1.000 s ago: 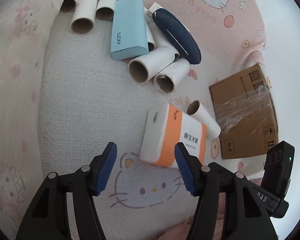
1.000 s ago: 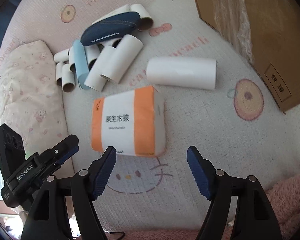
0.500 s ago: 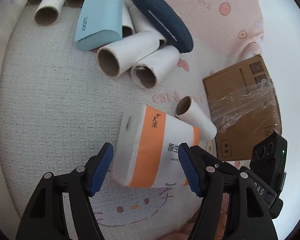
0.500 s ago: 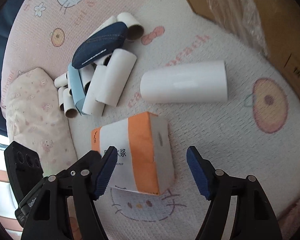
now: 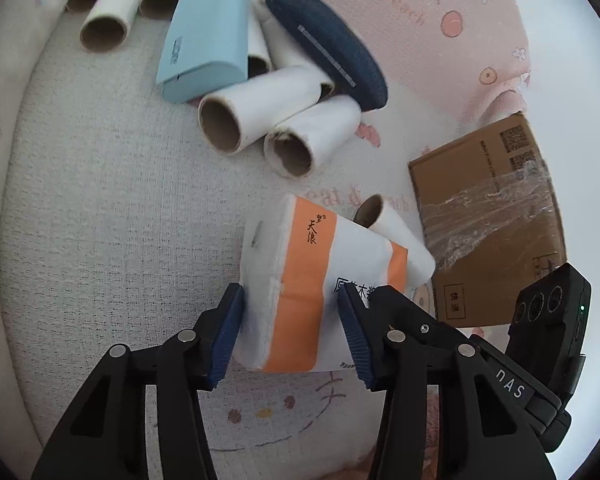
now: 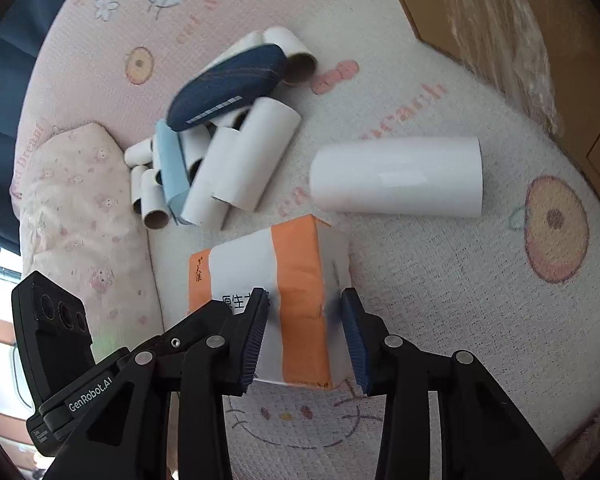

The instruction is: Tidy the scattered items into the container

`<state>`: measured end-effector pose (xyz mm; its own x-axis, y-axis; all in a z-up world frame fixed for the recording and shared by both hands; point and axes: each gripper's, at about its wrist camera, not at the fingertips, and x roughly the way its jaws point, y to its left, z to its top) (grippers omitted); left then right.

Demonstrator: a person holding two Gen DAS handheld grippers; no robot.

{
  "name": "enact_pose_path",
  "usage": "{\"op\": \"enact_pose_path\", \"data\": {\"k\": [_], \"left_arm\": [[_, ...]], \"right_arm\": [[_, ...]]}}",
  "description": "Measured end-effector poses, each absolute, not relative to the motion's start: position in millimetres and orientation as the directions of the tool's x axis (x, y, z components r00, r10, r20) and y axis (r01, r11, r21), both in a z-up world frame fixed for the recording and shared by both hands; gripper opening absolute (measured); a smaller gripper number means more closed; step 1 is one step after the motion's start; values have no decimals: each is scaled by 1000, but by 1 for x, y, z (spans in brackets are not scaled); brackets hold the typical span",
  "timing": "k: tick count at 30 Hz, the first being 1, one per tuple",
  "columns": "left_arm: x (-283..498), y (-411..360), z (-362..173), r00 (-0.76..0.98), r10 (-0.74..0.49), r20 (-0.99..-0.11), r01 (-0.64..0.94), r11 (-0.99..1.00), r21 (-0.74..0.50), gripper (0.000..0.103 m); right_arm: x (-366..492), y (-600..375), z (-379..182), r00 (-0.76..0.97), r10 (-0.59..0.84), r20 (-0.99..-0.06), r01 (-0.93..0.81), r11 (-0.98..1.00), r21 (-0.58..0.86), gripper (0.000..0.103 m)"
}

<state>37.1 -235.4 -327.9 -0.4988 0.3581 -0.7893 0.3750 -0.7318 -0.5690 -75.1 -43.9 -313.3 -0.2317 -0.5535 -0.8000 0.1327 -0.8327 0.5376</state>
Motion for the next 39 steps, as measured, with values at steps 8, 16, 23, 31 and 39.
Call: {"op": "enact_pose_path", "data": {"k": [8, 16, 23, 31, 39], "left_arm": [[38, -227, -254, -607, 288, -741, 277, -797, -537, 53], [39, -217, -171, -721, 260, -642, 175, -829, -531, 53], [30, -192, -114, -794, 258, -550, 96, -841, -533, 53], [-2, -155, -83, -802, 340, -490, -3, -824, -567, 53], [-28, -126, -76, -795, 359, -488, -48, -840, -540, 53]], "right_arm": [[-66, -40, -255, -382, -587, -714, 205, -807, 553, 35], [-67, -29, -168, -510, -617, -600, 302, -781, 547, 35], [-66, -10, -103, -594, -631, -499, 365, -764, 531, 35], [-75, 31, -56, -675, -591, -442, 354, -785, 509, 35], [-92, 65, -45, -696, -562, -447, 323, -801, 504, 35]]}}
